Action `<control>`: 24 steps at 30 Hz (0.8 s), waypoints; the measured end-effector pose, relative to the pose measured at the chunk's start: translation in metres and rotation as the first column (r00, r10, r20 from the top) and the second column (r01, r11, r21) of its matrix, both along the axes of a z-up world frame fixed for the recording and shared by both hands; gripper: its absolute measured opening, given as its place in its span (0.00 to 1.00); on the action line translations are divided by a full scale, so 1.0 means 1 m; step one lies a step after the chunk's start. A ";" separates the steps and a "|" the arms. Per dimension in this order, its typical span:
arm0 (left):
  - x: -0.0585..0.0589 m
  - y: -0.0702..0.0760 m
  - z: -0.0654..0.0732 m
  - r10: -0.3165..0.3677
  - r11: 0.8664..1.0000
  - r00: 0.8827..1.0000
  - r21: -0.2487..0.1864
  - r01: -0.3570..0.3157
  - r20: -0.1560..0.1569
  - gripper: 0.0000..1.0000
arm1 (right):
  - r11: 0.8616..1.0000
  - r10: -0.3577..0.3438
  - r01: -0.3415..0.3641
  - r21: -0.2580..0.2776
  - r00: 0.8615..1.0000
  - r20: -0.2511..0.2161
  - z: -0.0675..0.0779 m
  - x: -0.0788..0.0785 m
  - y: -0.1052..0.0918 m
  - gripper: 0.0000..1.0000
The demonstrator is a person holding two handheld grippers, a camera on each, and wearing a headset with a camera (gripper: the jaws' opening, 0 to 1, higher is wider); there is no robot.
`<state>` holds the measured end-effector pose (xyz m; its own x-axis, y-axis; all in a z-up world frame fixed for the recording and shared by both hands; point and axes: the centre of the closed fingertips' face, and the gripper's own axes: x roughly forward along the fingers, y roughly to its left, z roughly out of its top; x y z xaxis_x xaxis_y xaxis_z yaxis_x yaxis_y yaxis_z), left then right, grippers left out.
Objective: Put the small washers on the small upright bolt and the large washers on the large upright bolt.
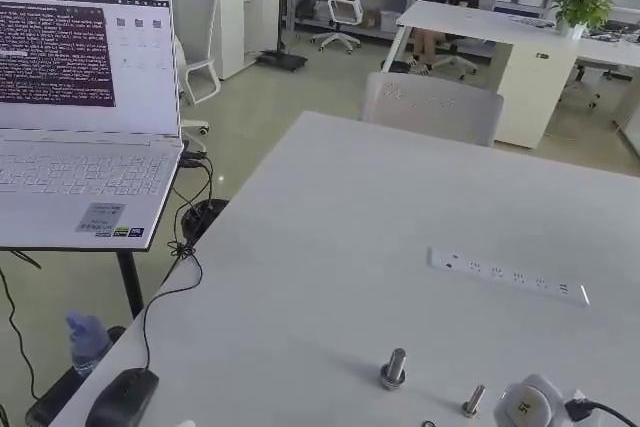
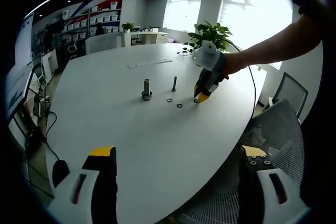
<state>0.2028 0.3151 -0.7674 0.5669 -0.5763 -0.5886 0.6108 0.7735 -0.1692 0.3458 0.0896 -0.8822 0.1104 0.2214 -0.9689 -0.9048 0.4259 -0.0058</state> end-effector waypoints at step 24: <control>0.001 -0.001 -0.001 0.000 1.000 1.000 0.003 0.000 -0.004 0.92 | 0.999 0.014 -0.013 -0.039 1.000 0.019 0.000 -0.003 0.003 0.14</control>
<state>0.2037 0.3141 -0.7679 0.5647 -0.5742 -0.5928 0.6097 0.7744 -0.1693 0.3424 0.0925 -0.8821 0.1262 0.1848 -0.9746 -0.9100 0.4127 -0.0395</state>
